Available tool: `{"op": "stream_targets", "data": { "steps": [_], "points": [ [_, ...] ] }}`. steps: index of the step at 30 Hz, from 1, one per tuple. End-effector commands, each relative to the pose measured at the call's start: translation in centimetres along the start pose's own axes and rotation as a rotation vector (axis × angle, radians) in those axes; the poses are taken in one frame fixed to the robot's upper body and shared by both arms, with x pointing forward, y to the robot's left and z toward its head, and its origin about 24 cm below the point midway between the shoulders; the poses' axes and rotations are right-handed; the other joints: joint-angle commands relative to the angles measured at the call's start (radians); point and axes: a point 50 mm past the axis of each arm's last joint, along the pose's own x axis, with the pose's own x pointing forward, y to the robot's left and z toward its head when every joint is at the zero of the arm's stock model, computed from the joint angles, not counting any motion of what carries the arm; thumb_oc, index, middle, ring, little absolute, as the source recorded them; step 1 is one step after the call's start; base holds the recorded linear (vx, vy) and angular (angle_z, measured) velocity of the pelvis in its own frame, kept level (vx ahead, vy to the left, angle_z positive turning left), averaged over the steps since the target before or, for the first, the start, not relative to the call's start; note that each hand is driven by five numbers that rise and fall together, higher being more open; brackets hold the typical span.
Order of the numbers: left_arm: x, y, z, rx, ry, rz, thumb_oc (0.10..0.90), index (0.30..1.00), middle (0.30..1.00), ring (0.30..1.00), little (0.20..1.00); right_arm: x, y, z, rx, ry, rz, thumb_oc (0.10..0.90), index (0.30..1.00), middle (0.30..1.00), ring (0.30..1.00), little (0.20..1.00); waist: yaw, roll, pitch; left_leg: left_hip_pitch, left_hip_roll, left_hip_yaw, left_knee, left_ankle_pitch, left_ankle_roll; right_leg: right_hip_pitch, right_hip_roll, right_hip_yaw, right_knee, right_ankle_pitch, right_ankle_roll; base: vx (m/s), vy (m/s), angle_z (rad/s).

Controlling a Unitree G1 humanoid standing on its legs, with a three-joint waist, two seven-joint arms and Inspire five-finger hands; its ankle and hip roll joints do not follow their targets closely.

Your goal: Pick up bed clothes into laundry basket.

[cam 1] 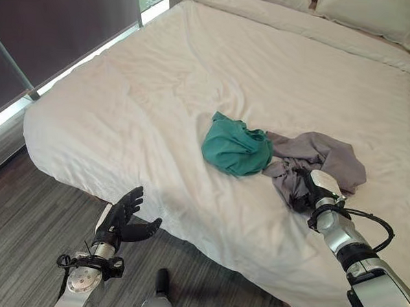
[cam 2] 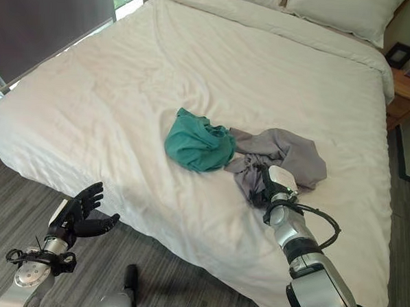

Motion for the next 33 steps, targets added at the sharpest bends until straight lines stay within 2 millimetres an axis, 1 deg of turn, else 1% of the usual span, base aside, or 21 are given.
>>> {"op": "stream_targets", "data": {
  "steps": [1,2,3,4,5,6,7,8,9,13,14,15,17,20,23,24,26,27,31,32,33],
  "points": [
    [2.3,-0.2,6.4,0.012,-0.307,-0.035,0.800,0.900,0.900,0.900,0.900,1.5,-6.6,1.3,0.011,-0.018,-0.159,0.400,0.300,0.300,0.300,0.300,0.024,0.039,-0.006,0.114,0.076,0.085,0.002,-0.245,-0.071,-0.005,-0.007,0.028,0.003,-0.094,-0.013,0.00,0.000,0.00],
    [2.2,0.1,6.6,0.031,-0.313,-0.025,0.800,0.900,0.900,0.900,0.900,1.4,-7.7,1.2,0.028,-0.024,-0.187,0.400,0.300,0.300,0.300,0.300,0.020,0.038,-0.007,0.121,0.076,0.087,0.002,-0.249,-0.071,0.001,-0.007,0.029,0.003,-0.095,-0.012,0.00,0.000,0.00],
    [2.3,0.8,6.9,0.057,-0.324,0.006,0.800,0.900,0.900,0.900,0.900,1.0,-10.0,0.9,0.037,-0.049,-0.260,0.400,0.300,0.300,0.300,0.300,0.005,0.032,-0.013,0.135,0.073,0.093,0.002,-0.258,-0.069,0.008,-0.009,0.037,0.003,-0.092,-0.009,-0.01,0.031,0.01],
    [2.4,1.1,7.4,0.073,-0.341,0.018,0.800,0.900,0.900,0.900,0.900,0.6,-11.4,1.0,0.047,-0.076,-0.309,0.400,0.300,0.300,0.300,0.300,-0.002,0.031,-0.015,0.143,0.072,0.097,0.002,-0.263,-0.067,0.011,-0.010,0.041,0.003,-0.090,-0.008,0.00,0.000,0.00],
    [2.4,1.1,7.4,0.074,-0.341,0.018,0.800,0.900,0.900,0.900,0.900,0.6,-11.4,1.0,0.047,-0.075,-0.309,0.400,0.300,0.300,0.300,0.300,-0.001,0.031,-0.015,0.143,0.072,0.097,0.002,-0.263,-0.067,0.012,-0.010,0.041,0.003,-0.090,-0.008,0.00,0.000,0.00],
    [2.5,1.6,8.1,0.102,-0.366,0.046,0.800,0.900,0.900,0.900,0.900,-0.2,-13.4,1.3,0.058,-0.127,-0.384,0.400,0.300,0.300,0.300,0.300,-0.018,0.029,-0.021,0.157,0.070,0.102,0.002,-0.270,-0.065,0.016,-0.011,0.048,0.003,-0.088,-0.006,-0.05,0.039,-0.05],
    [2.6,2.1,9.0,0.144,-0.397,0.078,0.800,0.900,0.900,0.900,0.900,-2.1,-15.8,1.2,0.065,-0.200,-0.490,0.400,0.300,0.300,0.300,0.300,-0.044,0.028,-0.030,0.170,0.066,0.121,0.002,-0.263,-0.055,0.016,-0.016,0.044,0.003,-0.072,-0.010,0.03,0.038,0.02],
    [2.7,2.6,9.5,0.158,-0.417,0.104,0.800,0.900,0.900,0.900,0.900,-2.9,-16.9,1.5,0.068,-0.242,-0.541,0.400,0.300,0.300,0.300,0.300,-0.060,0.028,-0.043,0.188,0.066,0.114,0.002,-0.288,-0.059,0.026,-0.015,0.060,0.003,-0.086,-0.003,-0.03,0.033,-0.01],
    [2.8,2.8,10.4,0.175,-0.451,0.128,0.800,0.900,0.900,0.900,0.900,-4.2,-18.0,1.2,0.068,-0.271,-0.591,0.400,0.300,0.300,0.300,0.300,-0.077,0.027,-0.048,0.192,0.063,0.130,0.002,-0.276,-0.050,0.021,-0.018,0.057,0.003,-0.071,-0.008,0.04,0.018,0.02],
    [3.1,3.4,13.0,0.234,-0.551,0.192,0.800,0.900,0.900,0.900,0.900,-7.9,-20.8,0.8,0.033,-0.357,-0.716,0.400,0.300,0.300,0.300,0.300,-0.129,0.029,-0.074,0.238,0.057,0.154,0.002,-0.298,-0.040,0.029,-0.023,0.087,0.003,-0.071,-0.003,0.00,0.009,-0.28],
    [3.1,3.5,13.7,0.263,-0.572,0.203,0.800,0.900,0.900,0.900,0.900,-8.5,-21.1,0.7,0.023,-0.371,-0.728,0.400,0.300,0.300,0.300,0.300,-0.139,0.031,-0.077,0.247,0.056,0.162,0.002,-0.302,-0.038,0.028,-0.023,0.095,0.003,-0.070,-0.001,0.01,0.003,-0.29],
    [3.2,3.4,13.7,0.265,-0.573,0.199,0.800,0.900,0.900,0.900,0.900,-8.7,-21.1,0.5,0.024,-0.366,-0.729,0.400,0.300,0.300,0.300,0.300,-0.133,0.029,-0.076,0.248,0.056,0.164,0.002,-0.302,-0.038,0.029,-0.023,0.096,0.003,-0.070,-0.001,0.00,0.005,-0.26],
    [3.5,3.9,16.0,0.352,-0.646,0.254,0.800,0.900,0.900,0.900,0.900,-10.5,-21.6,0.3,-0.020,-0.406,-0.760,0.400,0.300,0.300,0.300,0.300,-0.179,0.038,-0.090,0.274,0.054,0.193,0.002,-0.311,-0.033,0.022,-0.022,0.125,0.003,-0.066,0.005,0.01,0.012,-0.42],
    [4.7,4.4,18.1,0.431,-0.669,0.299,0.800,0.900,0.900,0.900,0.900,-11.4,-21.6,-0.3,-0.035,-0.404,-0.772,0.400,0.300,0.300,0.300,0.300,-0.220,0.046,-0.101,0.288,0.054,0.217,0.002,-0.314,-0.032,0.016,-0.021,0.146,0.003,-0.060,0.008,0.01,0.000,-0.52],
    [6.0,5.2,19.1,0.534,-0.636,0.350,0.800,0.900,0.900,0.900,0.900,-12.1,-21.9,-1.1,-0.037,-0.391,-0.789,0.400,0.300,0.300,0.300,0.300,-0.262,0.054,-0.107,0.295,0.053,0.238,0.002,-0.316,-0.031,0.004,-0.020,0.165,0.003,-0.052,0.012,0.04,0.009,-0.30],
    [6.4,5.6,19.2,0.558,-0.615,0.375,0.800,0.900,0.900,0.900,0.900,-12.3,-21.8,-1.1,-0.043,-0.396,-0.794,0.400,0.300,0.300,0.300,0.300,-0.277,0.060,-0.113,0.306,0.052,0.231,0.002,-0.337,-0.033,0.006,-0.019,0.184,0.003,-0.063,0.021,0.09,0.027,-0.27],
    [7.3,6.4,19.3,0.614,-0.564,0.412,0.800,0.900,0.900,0.900,0.900,-12.8,-21.8,-1.8,-0.053,-0.372,-0.800,0.400,0.300,0.300,0.300,0.300,-0.300,0.062,-0.111,0.303,0.052,0.269,0.002,-0.318,-0.031,-0.013,-0.018,0.184,0.003,-0.043,0.018,0.01,0.021,-0.23],
    [7.6,7.0,19.0,0.644,-0.530,0.437,0.800,0.900,0.900,0.900,0.900,-13.0,-21.7,-2.3,-0.063,-0.356,-0.800,0.400,0.300,0.300,0.300,0.300,-0.315,0.069,-0.116,0.312,0.052,0.262,0.002,-0.337,-0.034,-0.011,-0.017,0.198,0.003,-0.054,0.027,0.02,0.032,-0.33],
    [9.4,9.1,16.9,0.776,-0.315,0.524,0.800,0.900,0.900,0.900,0.900,-13.6,-20.1,-5.6,-0.051,-0.224,-0.772,0.400,0.300,0.300,0.300,0.300,-0.359,0.075,-0.121,0.308,0.054,0.287,0.002,-0.337,-0.035,-0.031,-0.016,0.202,0.003,-0.048,0.033,0.04,0.005,-0.25],
    [9.7,9.7,15.9,0.800,-0.243,0.538,0.800,0.900,0.900,0.900,0.900,-13.7,-19.7,-6.3,-0.048,-0.196,-0.762,0.400,0.300,0.300,0.300,0.300,-0.373,0.077,-0.120,0.306,0.055,0.293,0.002,-0.336,-0.036,-0.036,-0.016,0.205,0.003,-0.047,0.034,0.01,-0.012,-0.08],
    [9.9,9.5,16.1,0.803,-0.248,0.534,0.800,0.900,0.900,0.900,0.900,-13.9,-19.7,-6.5,-0.047,-0.191,-0.764,0.400,0.300,0.300,0.300,0.300,-0.367,0.076,-0.121,0.304,0.055,0.293,0.002,-0.336,-0.036,-0.038,-0.016,0.205,0.003,-0.047,0.034,0.00,0.000,-0.13]
  ]
}}
